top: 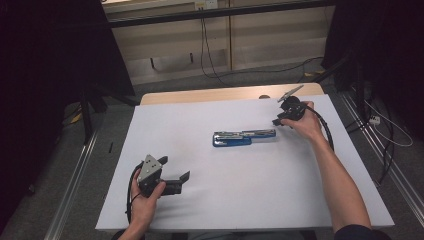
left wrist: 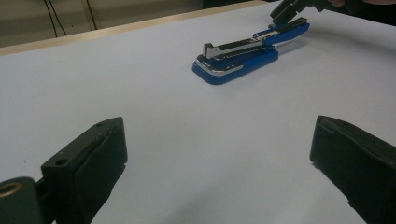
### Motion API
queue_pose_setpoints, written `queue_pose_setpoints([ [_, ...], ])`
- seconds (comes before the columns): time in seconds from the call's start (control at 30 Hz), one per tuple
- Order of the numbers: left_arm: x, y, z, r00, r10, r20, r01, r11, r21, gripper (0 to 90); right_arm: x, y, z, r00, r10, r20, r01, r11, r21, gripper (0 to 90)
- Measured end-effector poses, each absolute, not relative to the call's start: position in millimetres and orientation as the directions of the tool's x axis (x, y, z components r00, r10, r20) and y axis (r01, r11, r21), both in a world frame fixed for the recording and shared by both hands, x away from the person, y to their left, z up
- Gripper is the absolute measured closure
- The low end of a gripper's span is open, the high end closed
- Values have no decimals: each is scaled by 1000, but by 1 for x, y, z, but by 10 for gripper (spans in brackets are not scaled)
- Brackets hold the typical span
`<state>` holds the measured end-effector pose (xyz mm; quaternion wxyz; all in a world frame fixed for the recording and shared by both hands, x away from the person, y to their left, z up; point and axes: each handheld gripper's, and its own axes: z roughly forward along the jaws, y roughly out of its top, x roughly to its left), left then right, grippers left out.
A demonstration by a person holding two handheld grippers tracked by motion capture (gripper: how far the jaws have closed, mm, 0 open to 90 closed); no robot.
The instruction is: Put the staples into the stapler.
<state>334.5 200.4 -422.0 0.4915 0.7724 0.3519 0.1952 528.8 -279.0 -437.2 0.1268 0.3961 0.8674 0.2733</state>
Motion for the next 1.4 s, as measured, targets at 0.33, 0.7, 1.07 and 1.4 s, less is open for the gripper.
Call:
queue_pose_setpoints([
  [0.33, 335, 200, -422, 677, 735, -48, 353, -266, 897, 40, 530, -277, -440, -664, 748, 8, 626, 551, 552, 681],
  [0.7, 335, 200, -422, 677, 735, -46, 353, -269, 896, 40, 531, -276, -440, -665, 746, 32, 641, 549, 536, 746],
  [1.07, 335, 200, -422, 680, 732, -47, 352, -270, 896, 41, 534, -273, -438, -660, 749, 54, 666, 551, 504, 790],
  [1.4, 336, 200, -423, 679, 733, -46, 352, -271, 896, 41, 532, -273, -437, -651, 757, 53, 669, 540, 510, 793],
])
